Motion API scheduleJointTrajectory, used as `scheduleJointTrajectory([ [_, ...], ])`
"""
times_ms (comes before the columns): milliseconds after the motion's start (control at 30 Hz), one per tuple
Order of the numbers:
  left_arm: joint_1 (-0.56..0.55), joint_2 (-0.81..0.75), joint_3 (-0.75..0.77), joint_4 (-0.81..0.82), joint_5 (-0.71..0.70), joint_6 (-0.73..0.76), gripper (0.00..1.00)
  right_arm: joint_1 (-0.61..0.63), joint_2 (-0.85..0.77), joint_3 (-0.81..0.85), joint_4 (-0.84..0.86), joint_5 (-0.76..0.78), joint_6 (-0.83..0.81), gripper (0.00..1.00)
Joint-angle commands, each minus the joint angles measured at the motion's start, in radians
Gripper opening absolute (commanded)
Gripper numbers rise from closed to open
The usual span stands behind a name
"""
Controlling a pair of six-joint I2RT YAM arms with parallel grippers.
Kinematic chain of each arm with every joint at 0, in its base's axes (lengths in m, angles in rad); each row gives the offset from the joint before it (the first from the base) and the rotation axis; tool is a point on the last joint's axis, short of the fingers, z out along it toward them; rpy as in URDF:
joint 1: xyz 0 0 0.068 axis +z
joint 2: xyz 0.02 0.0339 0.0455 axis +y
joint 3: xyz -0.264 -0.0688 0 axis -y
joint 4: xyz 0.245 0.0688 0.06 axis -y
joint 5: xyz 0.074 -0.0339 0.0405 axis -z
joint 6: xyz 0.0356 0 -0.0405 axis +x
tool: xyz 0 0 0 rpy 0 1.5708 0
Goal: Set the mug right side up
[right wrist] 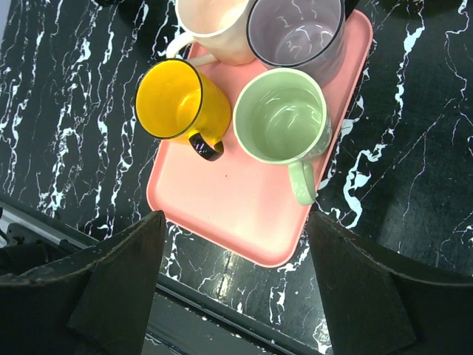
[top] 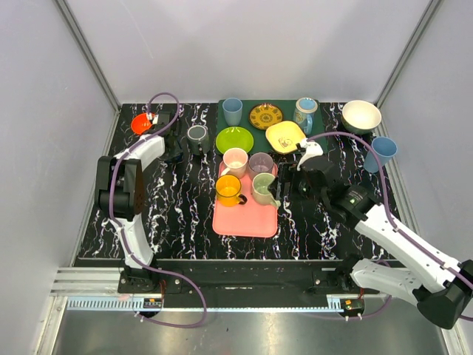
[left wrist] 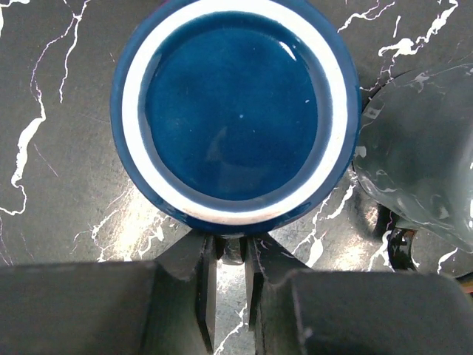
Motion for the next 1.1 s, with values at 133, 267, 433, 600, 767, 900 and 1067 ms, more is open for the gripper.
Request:
scheduleJointTrajectory([
  [133, -0.011, 0.010, 0.041, 0.093, 0.032, 0.005, 0.04, 0.005, 0.068, 0.043, 0.035, 0.023, -0.016, 0.83],
  [267, -0.043, 0.010, 0.038, 0.094, 0.029, 0.008, 0.17, 0.005, 0.102, 0.038, 0.030, 0.037, -0.007, 0.82],
  [433, -0.050, -0.028, 0.009, 0.082, 0.016, 0.000, 0.52, 0.005, 0.106, 0.034, 0.007, 0.097, 0.007, 0.82],
  [600, -0.046, -0.132, -0.043, 0.044, -0.057, -0.009, 0.67, 0.005, 0.091, 0.000, 0.018, 0.144, 0.006, 0.82],
  [767, -0.037, -0.411, -0.183, 0.008, -0.114, -0.079, 0.78, 0.007, 0.138, -0.009, 0.035, 0.108, -0.069, 0.81],
  [900, -0.063, -0.655, -0.368, 0.014, -0.048, -0.125, 0.86, 0.027, 0.230, 0.043, -0.007, 0.042, -0.114, 0.77],
  [1067, -0.269, -0.888, -0.496, -0.015, -0.060, -0.170, 0.91, 0.090, 0.281, 0.055, 0.021, 0.129, -0.152, 0.76],
])
